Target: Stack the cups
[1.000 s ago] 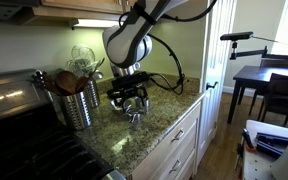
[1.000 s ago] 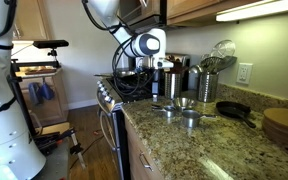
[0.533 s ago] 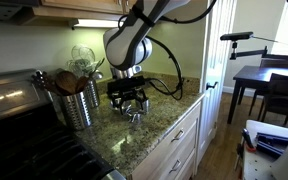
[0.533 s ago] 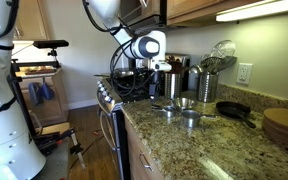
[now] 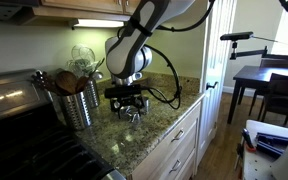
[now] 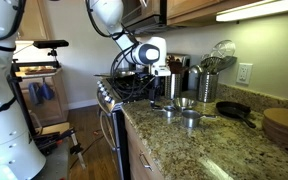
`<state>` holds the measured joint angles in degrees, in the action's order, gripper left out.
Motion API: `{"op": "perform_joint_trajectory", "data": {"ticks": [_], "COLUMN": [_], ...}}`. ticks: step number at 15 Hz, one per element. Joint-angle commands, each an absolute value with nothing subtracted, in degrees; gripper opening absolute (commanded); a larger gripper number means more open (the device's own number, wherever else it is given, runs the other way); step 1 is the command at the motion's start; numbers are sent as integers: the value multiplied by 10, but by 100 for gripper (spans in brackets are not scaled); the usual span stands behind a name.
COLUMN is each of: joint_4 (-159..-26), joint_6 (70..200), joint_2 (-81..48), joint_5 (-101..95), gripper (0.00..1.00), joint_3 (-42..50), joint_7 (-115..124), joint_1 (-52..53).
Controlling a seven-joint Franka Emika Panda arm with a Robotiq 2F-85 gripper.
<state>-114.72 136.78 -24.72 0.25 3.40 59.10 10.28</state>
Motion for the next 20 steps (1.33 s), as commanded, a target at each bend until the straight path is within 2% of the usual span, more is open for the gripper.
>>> {"op": "perform_joint_trajectory", "data": {"ticks": [1,10,11,12,13,15,16,18,20], "joint_4": [-1152,-1157,-1157,-1156,-1155,-1155,-1154,-1154,-1154], "joint_6": [1392,1418,1419,1419,1419,1421,1421,1420,1419], "joint_2": [-253,-266,-267,-268,-269,-272,-273,-274,-273], "joint_5": [24,66,68,68,70,71,71,70,69], "gripper": [100,100,97,73,77,72,54,43,39], "joint_3": [33,34,34,35,35,35,36,36,36], "joint_7": [615,624,624,624,624,624,623,623,624], "joint_1": [96,82,81,81,81,82,82,83,84]}}
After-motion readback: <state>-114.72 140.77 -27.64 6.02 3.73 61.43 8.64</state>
